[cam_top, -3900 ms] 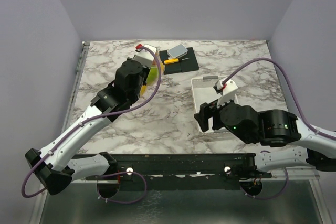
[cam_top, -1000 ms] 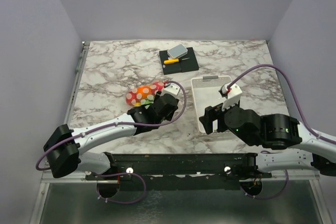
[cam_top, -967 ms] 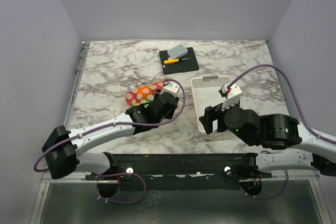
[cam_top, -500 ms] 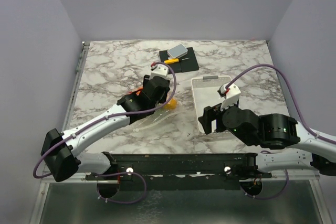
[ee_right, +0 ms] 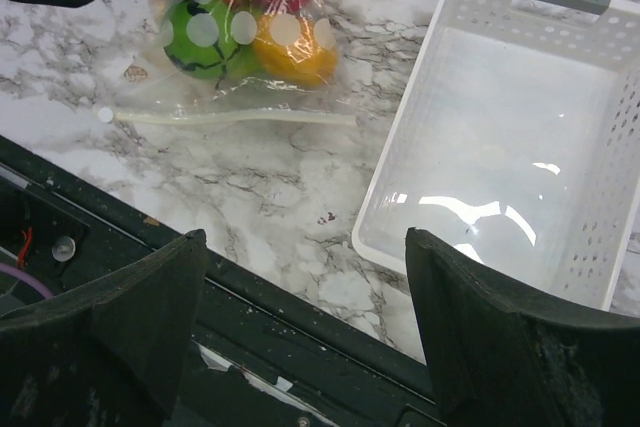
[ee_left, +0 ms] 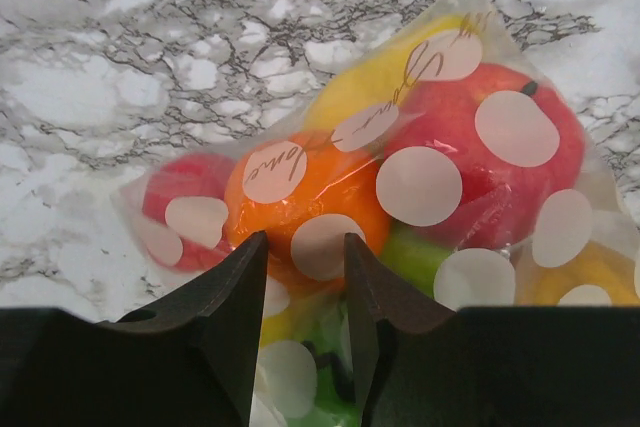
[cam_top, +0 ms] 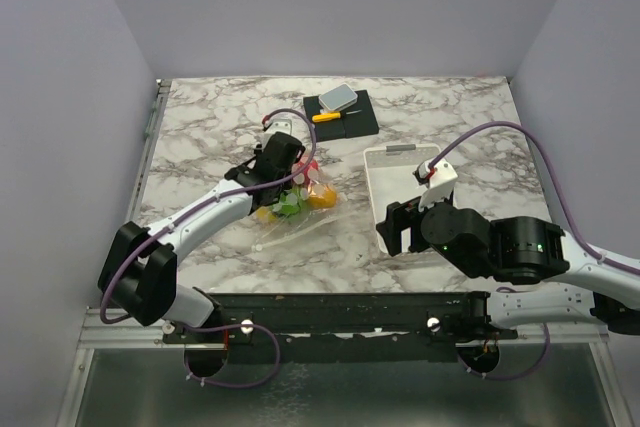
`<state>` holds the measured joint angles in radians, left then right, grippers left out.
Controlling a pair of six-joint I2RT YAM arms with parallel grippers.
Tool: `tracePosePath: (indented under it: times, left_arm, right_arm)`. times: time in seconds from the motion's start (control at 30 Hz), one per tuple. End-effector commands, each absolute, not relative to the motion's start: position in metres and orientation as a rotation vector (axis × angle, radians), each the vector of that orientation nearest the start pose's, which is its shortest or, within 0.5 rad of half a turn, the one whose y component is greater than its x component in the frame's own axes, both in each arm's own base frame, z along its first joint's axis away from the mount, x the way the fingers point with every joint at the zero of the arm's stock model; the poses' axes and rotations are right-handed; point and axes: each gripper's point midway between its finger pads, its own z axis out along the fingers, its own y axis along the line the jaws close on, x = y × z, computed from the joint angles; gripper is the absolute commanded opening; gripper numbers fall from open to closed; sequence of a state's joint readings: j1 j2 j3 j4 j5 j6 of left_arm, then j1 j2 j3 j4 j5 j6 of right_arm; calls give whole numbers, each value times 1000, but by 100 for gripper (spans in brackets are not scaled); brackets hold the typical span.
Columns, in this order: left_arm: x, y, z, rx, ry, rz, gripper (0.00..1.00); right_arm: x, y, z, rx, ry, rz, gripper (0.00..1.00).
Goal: Place the food in the zip-top bag and seal the zipper
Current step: Adjust the zipper food storage bag at the center of the board.
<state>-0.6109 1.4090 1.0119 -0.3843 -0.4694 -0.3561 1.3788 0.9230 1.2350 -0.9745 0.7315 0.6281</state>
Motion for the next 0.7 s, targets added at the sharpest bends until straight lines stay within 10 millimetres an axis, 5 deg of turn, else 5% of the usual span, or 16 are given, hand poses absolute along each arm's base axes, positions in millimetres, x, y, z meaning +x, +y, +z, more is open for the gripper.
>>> tracePosePath:
  times: [0.0,0.13,0.27,0.47,0.67]
  left_arm:
    - [323,-175,95,83,2367,-85,37]
    - [306,-186,52,147,2457,-104,36]
    - [296,-204,36,239,2466,-86,36]
    - [307,-228,52,301,2401,-105,36]
    - [328,-227,96,243,2291,-74,40]
  right_arm:
    - [141,207,289,-383,2049,417,85]
    - [141,207,287,-386,2052,415,85]
    - [141,207,286,-386,2055,415,85]
    - [140,205,287,-379,2058,415,85]
    - [140,202,286,-369,2065,408,85]
